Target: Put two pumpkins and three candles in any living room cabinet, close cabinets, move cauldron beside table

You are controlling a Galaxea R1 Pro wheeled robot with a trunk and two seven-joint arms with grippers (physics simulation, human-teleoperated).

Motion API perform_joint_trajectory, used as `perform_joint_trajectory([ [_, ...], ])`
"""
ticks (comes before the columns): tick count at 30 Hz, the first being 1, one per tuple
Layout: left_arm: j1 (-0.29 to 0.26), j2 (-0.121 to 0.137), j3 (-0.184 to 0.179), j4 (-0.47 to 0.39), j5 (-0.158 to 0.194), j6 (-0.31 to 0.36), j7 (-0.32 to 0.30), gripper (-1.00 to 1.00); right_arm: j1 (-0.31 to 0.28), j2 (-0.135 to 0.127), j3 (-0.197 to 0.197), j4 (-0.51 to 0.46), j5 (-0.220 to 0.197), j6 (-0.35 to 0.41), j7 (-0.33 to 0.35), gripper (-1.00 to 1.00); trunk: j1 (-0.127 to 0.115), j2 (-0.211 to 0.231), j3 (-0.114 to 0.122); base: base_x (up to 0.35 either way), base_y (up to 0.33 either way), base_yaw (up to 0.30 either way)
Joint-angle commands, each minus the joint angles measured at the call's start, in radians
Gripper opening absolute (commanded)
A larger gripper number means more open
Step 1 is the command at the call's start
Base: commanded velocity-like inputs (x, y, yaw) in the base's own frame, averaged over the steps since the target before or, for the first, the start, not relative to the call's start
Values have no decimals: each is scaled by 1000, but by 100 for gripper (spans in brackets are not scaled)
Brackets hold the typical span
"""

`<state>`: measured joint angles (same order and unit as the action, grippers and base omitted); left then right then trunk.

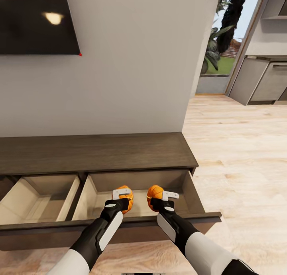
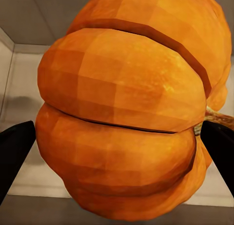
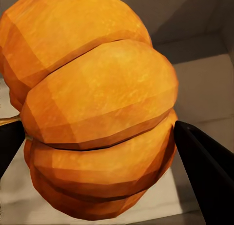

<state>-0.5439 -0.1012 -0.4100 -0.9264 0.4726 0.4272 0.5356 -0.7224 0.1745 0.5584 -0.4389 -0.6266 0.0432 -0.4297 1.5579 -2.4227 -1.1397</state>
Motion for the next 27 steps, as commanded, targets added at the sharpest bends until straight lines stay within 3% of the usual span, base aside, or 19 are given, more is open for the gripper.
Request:
perform_joint_trajectory([
  [1, -1, 0, -3, -1, 8, 2, 9, -100, 0, 0, 3, 0, -7, 4, -7, -100, 0, 0, -1, 0, 0, 0],
  [4, -1, 0, -3, -2, 8, 2, 9, -100, 0, 0, 3, 1, -7, 4, -7, -100, 11, -21, -10, 0, 0, 0],
  [27, -1, 0, -3, -1, 6, 2, 9, -100, 0, 0, 3, 2, -7, 12, -7, -100, 11, -21, -10, 10, 0, 0],
])
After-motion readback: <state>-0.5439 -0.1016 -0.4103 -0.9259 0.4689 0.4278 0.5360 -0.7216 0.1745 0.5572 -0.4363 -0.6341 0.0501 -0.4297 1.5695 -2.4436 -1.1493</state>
